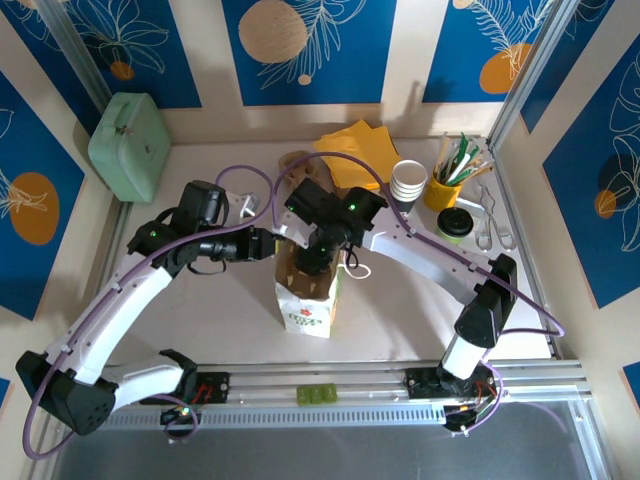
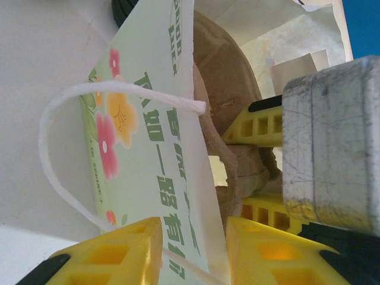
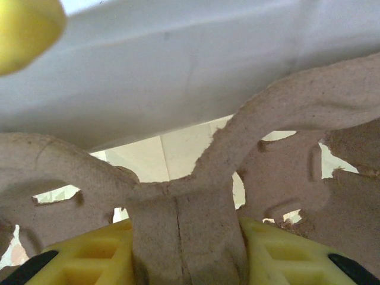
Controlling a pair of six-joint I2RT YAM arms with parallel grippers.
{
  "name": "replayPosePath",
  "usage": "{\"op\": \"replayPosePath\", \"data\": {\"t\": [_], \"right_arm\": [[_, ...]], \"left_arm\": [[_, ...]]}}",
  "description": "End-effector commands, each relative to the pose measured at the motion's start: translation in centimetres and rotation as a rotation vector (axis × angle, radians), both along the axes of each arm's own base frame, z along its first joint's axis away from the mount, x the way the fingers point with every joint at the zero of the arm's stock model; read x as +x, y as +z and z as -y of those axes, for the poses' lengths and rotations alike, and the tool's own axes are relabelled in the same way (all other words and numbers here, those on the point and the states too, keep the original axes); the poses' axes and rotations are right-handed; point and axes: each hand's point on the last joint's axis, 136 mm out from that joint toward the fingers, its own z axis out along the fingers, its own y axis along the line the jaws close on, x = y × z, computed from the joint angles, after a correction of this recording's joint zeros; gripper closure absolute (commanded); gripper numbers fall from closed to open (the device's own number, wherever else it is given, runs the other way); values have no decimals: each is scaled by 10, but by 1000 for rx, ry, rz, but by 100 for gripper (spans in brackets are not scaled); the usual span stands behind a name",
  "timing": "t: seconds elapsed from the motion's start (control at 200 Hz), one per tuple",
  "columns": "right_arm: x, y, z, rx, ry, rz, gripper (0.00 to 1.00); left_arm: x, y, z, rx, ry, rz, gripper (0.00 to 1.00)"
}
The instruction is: Pack the takeout coffee
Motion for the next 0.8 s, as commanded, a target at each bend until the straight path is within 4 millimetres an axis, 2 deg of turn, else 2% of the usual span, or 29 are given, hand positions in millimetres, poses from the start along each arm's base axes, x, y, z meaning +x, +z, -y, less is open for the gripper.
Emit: {"op": "replayPosePath", "data": {"t": [0.0,0.35,0.64,0.795], "right_arm": [[-11,-23,6,-59,30,-61,60],[-5,-32,6,-74,33,-82,60],[-3,-35,4,-49,22,-93,60],[-2,-38,5,-43,13,-98,60]], "left_arm": [[0,27,16,-104,-64,69,66],[-2,27,17,-112,-81,62,63],[-7,23,29,-177,-127,21,59],[-8,22,29,-184,-123,22,73]]}}
